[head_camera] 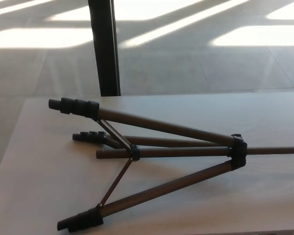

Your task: Use both hands of the robot to pick up the tripod lying in the middle of the desk and make it stand upright on the desk

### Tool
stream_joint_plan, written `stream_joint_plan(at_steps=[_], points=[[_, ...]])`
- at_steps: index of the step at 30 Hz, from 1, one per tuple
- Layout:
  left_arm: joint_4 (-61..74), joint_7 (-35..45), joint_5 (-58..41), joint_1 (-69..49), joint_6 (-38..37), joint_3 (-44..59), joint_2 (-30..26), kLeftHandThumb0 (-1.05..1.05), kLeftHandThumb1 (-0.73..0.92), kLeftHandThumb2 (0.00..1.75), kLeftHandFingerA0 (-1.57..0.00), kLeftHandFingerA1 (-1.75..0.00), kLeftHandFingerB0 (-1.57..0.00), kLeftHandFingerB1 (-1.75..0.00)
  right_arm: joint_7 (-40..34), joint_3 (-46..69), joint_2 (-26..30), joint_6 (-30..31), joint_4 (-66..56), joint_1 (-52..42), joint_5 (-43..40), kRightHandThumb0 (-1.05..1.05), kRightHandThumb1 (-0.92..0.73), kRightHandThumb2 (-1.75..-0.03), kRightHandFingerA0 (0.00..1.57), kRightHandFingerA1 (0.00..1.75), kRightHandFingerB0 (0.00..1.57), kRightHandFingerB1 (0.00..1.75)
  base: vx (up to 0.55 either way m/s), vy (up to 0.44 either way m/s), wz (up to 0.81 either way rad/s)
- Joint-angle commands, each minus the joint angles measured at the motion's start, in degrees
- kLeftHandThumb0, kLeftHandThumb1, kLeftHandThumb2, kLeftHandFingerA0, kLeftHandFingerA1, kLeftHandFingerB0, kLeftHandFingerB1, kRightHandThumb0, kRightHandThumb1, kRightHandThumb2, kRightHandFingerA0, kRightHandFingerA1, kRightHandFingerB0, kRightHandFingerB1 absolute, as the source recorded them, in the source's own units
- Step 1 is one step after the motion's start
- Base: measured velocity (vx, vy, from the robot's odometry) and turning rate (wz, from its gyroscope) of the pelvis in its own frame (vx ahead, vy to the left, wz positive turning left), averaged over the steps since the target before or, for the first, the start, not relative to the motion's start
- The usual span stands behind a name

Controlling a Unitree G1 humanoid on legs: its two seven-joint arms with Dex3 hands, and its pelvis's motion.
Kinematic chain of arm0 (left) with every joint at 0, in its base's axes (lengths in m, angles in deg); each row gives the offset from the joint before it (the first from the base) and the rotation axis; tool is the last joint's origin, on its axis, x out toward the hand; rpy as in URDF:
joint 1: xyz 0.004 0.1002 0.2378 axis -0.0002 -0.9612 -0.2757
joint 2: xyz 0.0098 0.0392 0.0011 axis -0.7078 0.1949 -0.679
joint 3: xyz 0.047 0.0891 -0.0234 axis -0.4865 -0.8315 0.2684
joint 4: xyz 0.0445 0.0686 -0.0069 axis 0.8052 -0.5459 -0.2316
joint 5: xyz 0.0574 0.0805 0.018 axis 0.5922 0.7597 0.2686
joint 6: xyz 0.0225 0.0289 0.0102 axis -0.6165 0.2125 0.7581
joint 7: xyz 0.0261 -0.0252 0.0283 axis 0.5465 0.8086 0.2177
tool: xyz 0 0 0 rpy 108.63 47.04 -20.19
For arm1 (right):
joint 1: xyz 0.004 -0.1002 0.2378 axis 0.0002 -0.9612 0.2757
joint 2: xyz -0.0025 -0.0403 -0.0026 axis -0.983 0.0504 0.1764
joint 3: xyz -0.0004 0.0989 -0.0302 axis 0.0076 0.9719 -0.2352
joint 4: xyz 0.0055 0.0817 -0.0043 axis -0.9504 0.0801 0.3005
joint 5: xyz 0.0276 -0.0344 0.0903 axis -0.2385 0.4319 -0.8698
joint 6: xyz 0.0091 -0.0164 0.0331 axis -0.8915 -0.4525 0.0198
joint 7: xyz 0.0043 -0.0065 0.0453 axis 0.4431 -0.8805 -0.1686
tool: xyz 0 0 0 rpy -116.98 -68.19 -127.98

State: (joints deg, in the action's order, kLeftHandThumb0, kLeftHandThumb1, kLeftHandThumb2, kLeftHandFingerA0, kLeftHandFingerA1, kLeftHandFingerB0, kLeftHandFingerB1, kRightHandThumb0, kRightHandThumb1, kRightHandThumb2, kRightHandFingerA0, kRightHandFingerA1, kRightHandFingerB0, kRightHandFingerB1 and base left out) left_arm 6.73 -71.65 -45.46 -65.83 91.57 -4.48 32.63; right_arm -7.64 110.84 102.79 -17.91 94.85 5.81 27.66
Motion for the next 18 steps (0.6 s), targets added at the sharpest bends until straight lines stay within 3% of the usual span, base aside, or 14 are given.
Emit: stream_joint_plan(at_steps=[1,2,4,5,7,8,9,12,13,16,17,18], points=[[-1.5,4.4,-5.0,0.4,0.8,3.1,-0.6,-0.61,0.60,0.58,-0.59,-0.86,-0.52,-0.68,3.4,2.6,1.0,-0.2,0.5,-0.1,-4.8,-0.63,-0.48,-0.85,0.22,0.62,0.14,0.49,0.00,0.000,0.00],[-2.0,2.0,-7.5,2.4,1.7,6.2,0.1,-0.65,0.60,0.58,-0.58,-0.83,-0.48,-0.67,5.1,8.0,-0.3,-2.2,0.0,0.4,-10.3,-0.61,-0.47,-0.84,0.23,0.62,0.11,0.50,0.00,0.000,0.00],[-1.6,2.5,-8.2,2.8,2.0,7.3,0.2,-0.68,0.58,0.58,-0.58,-0.84,-0.49,-0.69,5.6,9.3,-0.7,-2.2,-1.7,0.2,-11.2,-0.66,-0.48,-0.86,0.24,0.63,0.13,0.51,0.00,0.000,0.00],[-0.5,2.6,-8.6,3.2,2.1,7.9,0.0,-0.67,0.60,0.58,-0.62,-0.81,-0.57,-0.66,5.2,10.9,-1.2,-2.1,-4.1,0.1,-12.7,-0.76,-0.66,-0.60,0.36,0.73,0.32,0.44,0.00,0.000,0.00],[1.5,3.0,-9.1,4.2,1.5,8.8,-0.3,-0.67,0.57,0.60,-0.62,-0.80,-0.52,-0.66,2.0,13.9,-2.1,-1.0,-9.0,0.2,-14.4,-0.78,-0.66,-0.60,0.42,0.71,0.30,0.44,0.00,0.000,0.00],[3.3,2.3,-9.3,4.5,1.1,9.3,0.0,-0.65,0.60,0.58,-0.62,-0.81,-0.55,-0.66,4.4,15.0,-2.4,-0.2,-12.0,-0.5,-16.2,-0.72,-0.69,-0.61,0.36,0.72,0.33,0.45,0.00,0.000,0.00],[3.5,2.3,-8.9,5.1,-0.4,9.1,-0.1,-0.68,0.60,0.58,-0.63,-0.79,-0.58,-0.63,3.3,14.9,-2.2,-0.8,-13.7,-0.6,-15.1,-0.75,-0.58,-0.95,0.45,0.74,0.30,0.53,0.00,0.000,0.00],[12.4,1.8,-9.7,4.3,1.4,9.9,0.7,-0.71,0.59,0.59,-0.68,-0.76,-0.65,-0.59,5.0,15.9,-1.8,3.2,-18.8,-0.7,-16.8,-0.71,-0.56,-0.91,0.45,0.72,0.21,0.51,0.00,0.000,0.00],[16.0,1.7,-11.8,4.9,4.0,11.2,1.0,-0.66,0.58,0.58,-0.65,-0.75,-0.66,-0.60,5.0,16.0,-2.4,3.0,-21.8,-1.2,-17.0,-0.65,-0.69,-0.61,0.48,0.66,0.24,0.40,0.00,0.000,0.00],[22.4,3.1,-13.6,7.2,3.3,12.0,0.2,-0.67,0.59,0.58,-0.72,-0.67,-0.69,-0.53,4.5,17.2,-4.2,7.5,-32.1,-1.2,-21.6,-0.67,-0.65,-0.60,0.46,0.62,0.29,0.36,0.00,0.000,0.00],[29.8,3.6,-15.7,8.4,6.1,12.4,-0.6,-0.65,0.62,0.59,-0.70,-0.62,-0.71,-0.49,0.6,17.1,-6.5,12.1,-43.0,-1.7,-24.8,-0.68,-0.64,-0.59,0.48,0.59,0.34,0.39,0.00,0.000,0.00],[32.1,3.8,-16.2,8.7,6.3,12.5,-0.8,-0.64,0.63,0.59,-0.69,-0.60,-0.75,-0.48,0.2,16.8,-7.0,12.5,-45.7,-1.7,-25.4,-0.67,-0.67,-0.60,0.44,0.59,0.30,0.38,0.00,0.000,0.00]])
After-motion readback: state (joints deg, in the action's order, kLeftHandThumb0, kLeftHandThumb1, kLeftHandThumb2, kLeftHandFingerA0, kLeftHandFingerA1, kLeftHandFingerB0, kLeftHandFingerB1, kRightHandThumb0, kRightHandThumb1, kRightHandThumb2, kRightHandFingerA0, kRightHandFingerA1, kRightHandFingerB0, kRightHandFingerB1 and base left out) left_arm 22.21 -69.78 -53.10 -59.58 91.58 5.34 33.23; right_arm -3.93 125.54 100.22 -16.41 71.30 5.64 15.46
